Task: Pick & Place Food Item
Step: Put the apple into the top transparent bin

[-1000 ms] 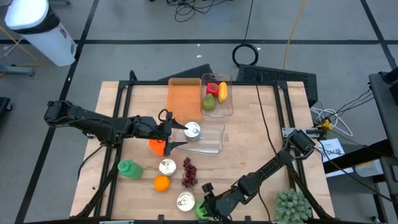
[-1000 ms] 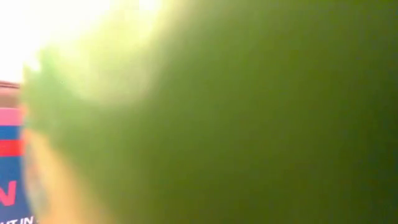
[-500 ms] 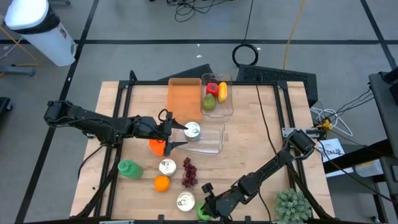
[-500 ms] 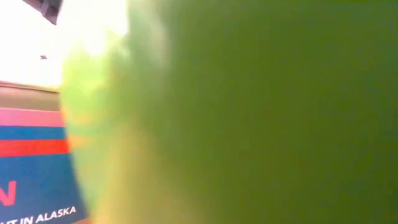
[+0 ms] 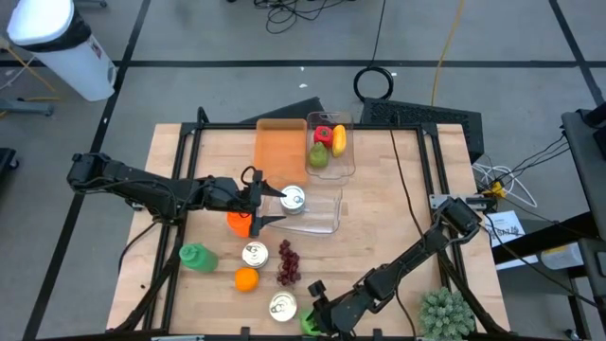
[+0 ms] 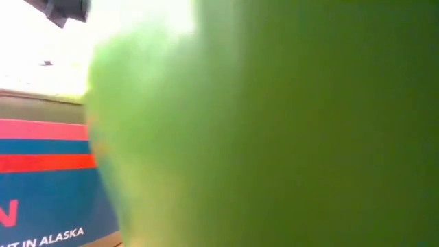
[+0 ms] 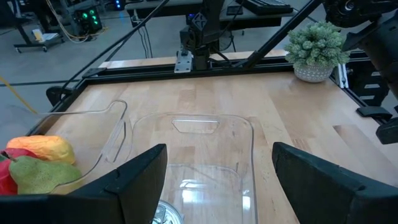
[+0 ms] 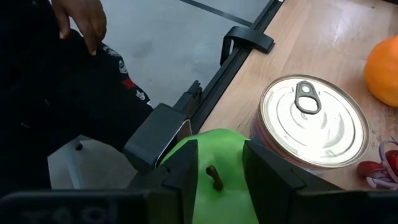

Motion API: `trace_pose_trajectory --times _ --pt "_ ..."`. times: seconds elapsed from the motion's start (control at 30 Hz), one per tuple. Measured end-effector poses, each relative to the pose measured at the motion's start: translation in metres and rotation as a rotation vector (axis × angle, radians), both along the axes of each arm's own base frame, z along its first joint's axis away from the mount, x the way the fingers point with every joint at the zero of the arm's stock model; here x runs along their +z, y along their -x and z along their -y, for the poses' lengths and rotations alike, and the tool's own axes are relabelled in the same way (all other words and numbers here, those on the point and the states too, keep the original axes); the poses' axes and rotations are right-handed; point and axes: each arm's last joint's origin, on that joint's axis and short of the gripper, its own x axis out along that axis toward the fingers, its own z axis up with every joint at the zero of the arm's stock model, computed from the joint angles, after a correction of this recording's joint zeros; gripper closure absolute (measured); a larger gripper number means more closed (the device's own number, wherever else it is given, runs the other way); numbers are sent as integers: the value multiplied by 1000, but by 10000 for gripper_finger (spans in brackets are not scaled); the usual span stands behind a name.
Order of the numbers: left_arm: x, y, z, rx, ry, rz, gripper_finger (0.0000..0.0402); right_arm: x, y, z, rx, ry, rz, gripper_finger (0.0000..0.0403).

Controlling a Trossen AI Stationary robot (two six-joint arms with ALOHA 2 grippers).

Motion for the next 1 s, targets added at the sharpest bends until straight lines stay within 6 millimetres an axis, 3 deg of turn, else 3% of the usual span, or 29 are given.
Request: trace_pose_trajectory --times 0.33,1.0 --pt "0 0 0 0 0 0 102 10 5 2 4 8 -16 292" --pt "0 0 0 0 0 0 94 10 6 1 6 6 -13 298"
